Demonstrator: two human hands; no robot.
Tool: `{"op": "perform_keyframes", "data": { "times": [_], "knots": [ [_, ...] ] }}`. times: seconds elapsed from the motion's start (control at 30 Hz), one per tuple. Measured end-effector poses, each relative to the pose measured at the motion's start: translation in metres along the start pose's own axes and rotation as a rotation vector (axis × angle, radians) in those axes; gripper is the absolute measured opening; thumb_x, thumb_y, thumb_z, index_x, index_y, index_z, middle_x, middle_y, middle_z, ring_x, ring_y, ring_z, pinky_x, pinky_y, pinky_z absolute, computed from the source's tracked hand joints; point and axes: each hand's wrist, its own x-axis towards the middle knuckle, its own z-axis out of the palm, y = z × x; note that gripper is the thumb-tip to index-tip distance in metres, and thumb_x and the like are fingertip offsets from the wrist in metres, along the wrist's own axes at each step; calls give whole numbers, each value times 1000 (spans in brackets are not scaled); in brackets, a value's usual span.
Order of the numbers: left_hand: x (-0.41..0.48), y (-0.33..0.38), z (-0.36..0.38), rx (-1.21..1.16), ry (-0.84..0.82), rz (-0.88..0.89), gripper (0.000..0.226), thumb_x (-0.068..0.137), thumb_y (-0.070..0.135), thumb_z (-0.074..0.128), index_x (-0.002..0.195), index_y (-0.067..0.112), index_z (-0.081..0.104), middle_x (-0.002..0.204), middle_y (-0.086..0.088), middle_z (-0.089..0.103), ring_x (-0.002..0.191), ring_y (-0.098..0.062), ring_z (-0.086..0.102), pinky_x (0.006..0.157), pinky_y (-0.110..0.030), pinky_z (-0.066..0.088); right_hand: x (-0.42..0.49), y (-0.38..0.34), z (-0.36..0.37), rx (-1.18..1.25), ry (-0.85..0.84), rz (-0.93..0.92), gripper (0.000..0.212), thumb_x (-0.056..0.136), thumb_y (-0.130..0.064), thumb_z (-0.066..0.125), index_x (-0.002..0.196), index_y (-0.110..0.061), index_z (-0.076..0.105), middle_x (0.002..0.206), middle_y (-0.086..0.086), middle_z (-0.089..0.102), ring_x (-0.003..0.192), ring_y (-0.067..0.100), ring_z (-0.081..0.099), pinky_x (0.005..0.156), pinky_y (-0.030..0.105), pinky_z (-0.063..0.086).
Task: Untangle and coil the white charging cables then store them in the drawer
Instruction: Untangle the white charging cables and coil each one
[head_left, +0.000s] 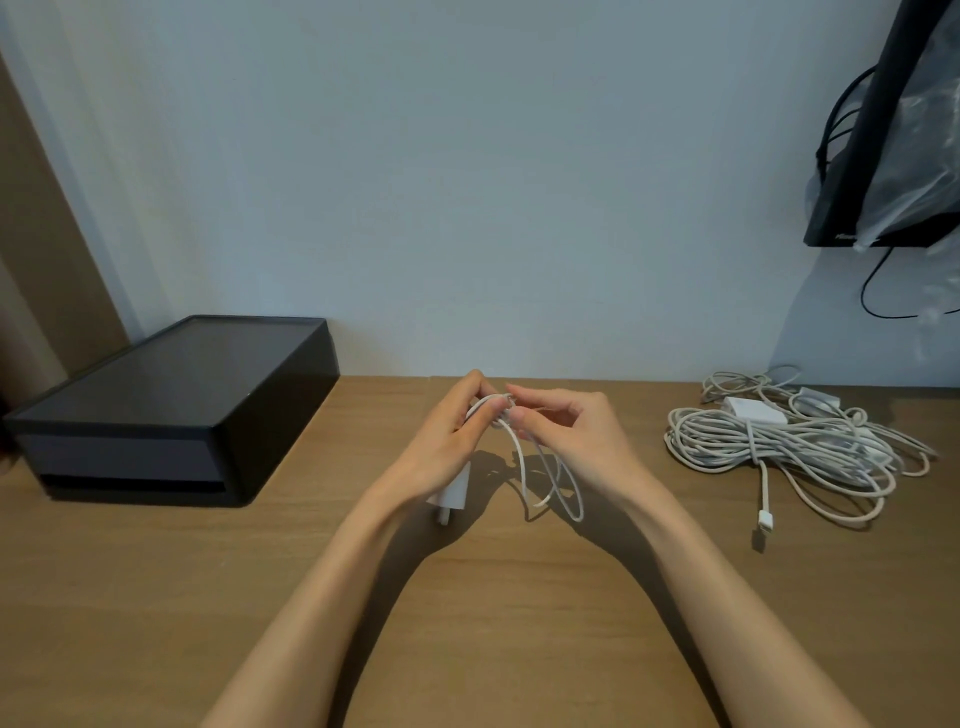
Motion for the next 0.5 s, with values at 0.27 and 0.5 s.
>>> {"op": "perform_keyframes", "data": {
  "times": [0.27,0.5],
  "knots": [
    [0,0,1,8,-9,28,19,99,20,44,93,3,50,83,4,56,77,-2,51,71,-17,41,-1,-2,3,32,-11,11,15,86,-25,69,100,-27,73,94,-11,75,92,1,68,86,23,53],
    [0,-4,4,-7,58,-26,20,98,24,46,98,4,48,85,2,54,72,5,50,69,-14,42,-2,2,6,22,91,-10,14,86,-23,70,98,-21,76,90,-9,75,89,3,69,86,28,54]
  ]
}}
